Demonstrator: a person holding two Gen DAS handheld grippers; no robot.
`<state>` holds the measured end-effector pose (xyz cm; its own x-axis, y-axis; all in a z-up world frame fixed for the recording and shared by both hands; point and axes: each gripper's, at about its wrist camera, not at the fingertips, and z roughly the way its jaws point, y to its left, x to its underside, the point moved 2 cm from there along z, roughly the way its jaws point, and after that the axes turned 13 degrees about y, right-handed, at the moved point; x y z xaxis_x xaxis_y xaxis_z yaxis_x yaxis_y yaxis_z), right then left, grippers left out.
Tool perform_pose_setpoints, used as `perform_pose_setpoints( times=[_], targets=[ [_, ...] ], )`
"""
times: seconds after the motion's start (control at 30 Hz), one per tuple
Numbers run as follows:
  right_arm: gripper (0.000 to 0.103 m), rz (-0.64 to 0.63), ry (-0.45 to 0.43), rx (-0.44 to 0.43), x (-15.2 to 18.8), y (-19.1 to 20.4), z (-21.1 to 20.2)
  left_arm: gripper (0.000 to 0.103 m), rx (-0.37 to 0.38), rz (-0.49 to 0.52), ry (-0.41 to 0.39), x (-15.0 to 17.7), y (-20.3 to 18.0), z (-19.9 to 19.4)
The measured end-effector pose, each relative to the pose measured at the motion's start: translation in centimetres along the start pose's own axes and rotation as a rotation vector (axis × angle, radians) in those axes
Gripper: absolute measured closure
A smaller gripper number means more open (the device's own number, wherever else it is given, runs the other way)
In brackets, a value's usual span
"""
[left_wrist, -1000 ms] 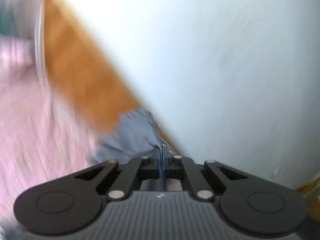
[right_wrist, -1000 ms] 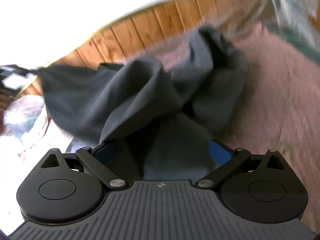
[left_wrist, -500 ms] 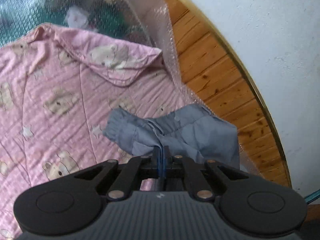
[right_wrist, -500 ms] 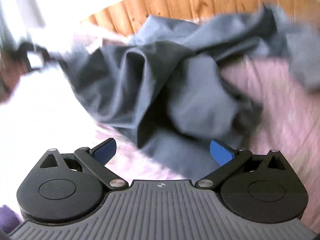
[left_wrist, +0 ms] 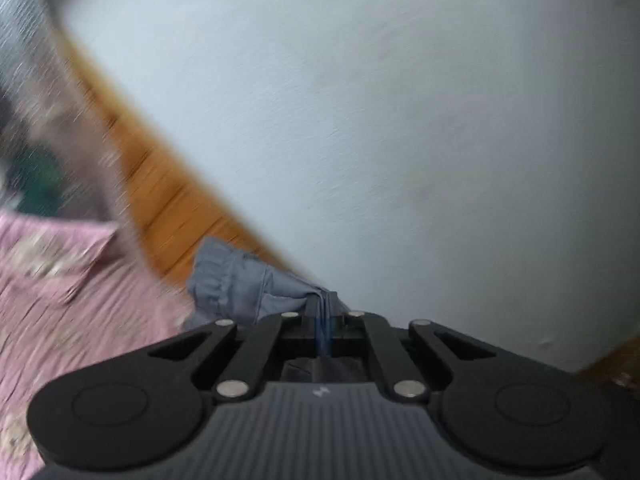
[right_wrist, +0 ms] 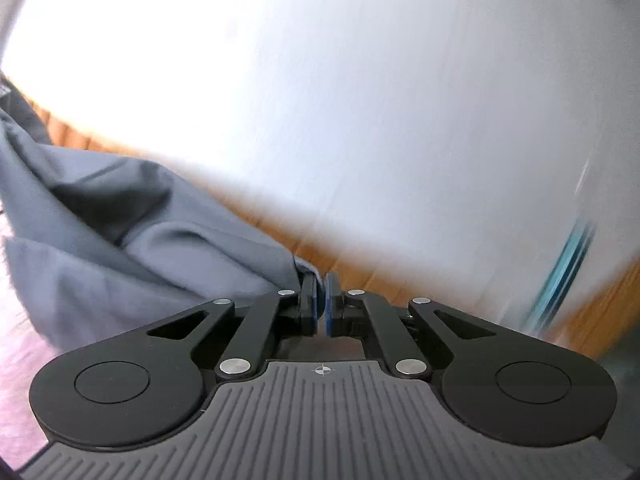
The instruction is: Fold clothes
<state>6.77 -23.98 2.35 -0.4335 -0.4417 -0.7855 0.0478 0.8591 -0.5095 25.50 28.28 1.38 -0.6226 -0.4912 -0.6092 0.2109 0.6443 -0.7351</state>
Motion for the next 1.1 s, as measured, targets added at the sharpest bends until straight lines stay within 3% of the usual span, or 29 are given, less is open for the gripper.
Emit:
perform_pose_setpoints(
  times=[0.03, 0.1, 0.13, 0.23, 0.27, 0.3, 0.33, 0.4, 0.47, 0.5, 0.57, 0.67, 0.73, 0.8, 0.93, 0.97, 1.0, 1.03, 1.1],
  targets=[
    [0.103, -0.039, -0.074, 0.028, -1.9, -1.0, -2.1, 0.101, 0.003, 0.002, -0.020, 0.4, 0.3, -1.4],
    [0.103, -0.095, -0.149, -0.016, -3.5, -0.8, -5.4, 0.101, -0.032, -0.043, -0.042, 2.2, 2.9, -3.9],
    [0.103, -0.109, -0.140, -0.059, -3.2, 0.1, -6.3, 0.101, -0.050, -0.066, -0.053, 3.1, 4.2, -5.2],
    [0.099, -0.098, 0.009, -0.249, 0.9, 4.8, -6.4, 0.101, -0.189, -0.156, -0.024, 7.5, 10.4, -7.6],
    [0.087, -0.068, 0.103, -0.310, 3.8, 7.1, -5.4, 0.101, -0.233, -0.217, 0.014, 9.8, 13.2, -7.9],
    [0.058, -0.037, 0.219, -0.354, 7.2, 9.2, -4.4, 0.101, -0.271, -0.257, 0.049, 11.8, 15.4, -8.2],
    [0.046, -0.007, 0.336, -0.397, 10.6, 11.3, -3.4, 0.101, -0.291, -0.281, 0.054, 13.2, 16.3, -8.8],
    [0.044, 0.090, 0.553, -0.470, 17.1, 14.5, -3.0, 0.103, -0.330, -0.331, 0.062, 15.9, 17.9, -10.0],
    [0.041, 0.247, 0.673, -0.507, 21.4, 13.9, -4.3, 0.098, -0.370, -0.381, 0.071, 18.6, 19.5, -11.3],
    [0.039, 0.320, 0.692, -0.504, 22.3, 12.3, -4.5, 0.093, -0.390, -0.406, 0.075, 20.0, 20.4, -11.9],
    [0.023, 0.466, 0.727, -0.491, 24.2, 9.1, -4.8, 0.087, -0.424, -0.448, 0.079, 22.4, 21.6, -13.2],
    [0.013, 0.737, 0.718, -0.353, 27.5, 3.0, -2.7, 0.087, -0.392, -0.422, 0.049, 22.8, 18.9, -14.0],
    [0.013, 0.901, 0.714, -0.310, 29.6, -0.4, -0.3, 0.086, -0.374, -0.375, 0.067, 22.8, 16.6, -13.1],
    [0.012, 0.982, 0.691, -0.326, 31.0, -1.6, 2.5, 0.083, -0.376, -0.318, 0.087, 23.1, 14.0, -11.6],
    [0.013, 0.925, 0.677, -0.446, 31.2, -1.1, 7.3, 0.082, -0.419, -0.291, 0.112, 25.4, 9.6, -8.3],
    [0.021, 0.900, 0.678, -0.486, 30.8, -0.7, 8.2, 0.082, -0.419, -0.301, 0.111, 26.1, 8.5, -7.5],
    [0.039, 0.873, 0.678, -0.526, 30.5, -0.3, 9.0, 0.081, -0.415, -0.295, 0.110, 26.8, 7.5, -6.9],
    [0.049, 0.847, 0.679, -0.566, 30.1, 0.1, 9.9, 0.079, -0.416, -0.289, 0.111, 27.3, 6.6, -6.4],
    [0.099, 0.793, 0.679, -0.644, 29.4, 1.0, 11.7, 0.079, -0.447, -0.275, 0.126, 27.9, 5.3, -5.9]
  ],
)
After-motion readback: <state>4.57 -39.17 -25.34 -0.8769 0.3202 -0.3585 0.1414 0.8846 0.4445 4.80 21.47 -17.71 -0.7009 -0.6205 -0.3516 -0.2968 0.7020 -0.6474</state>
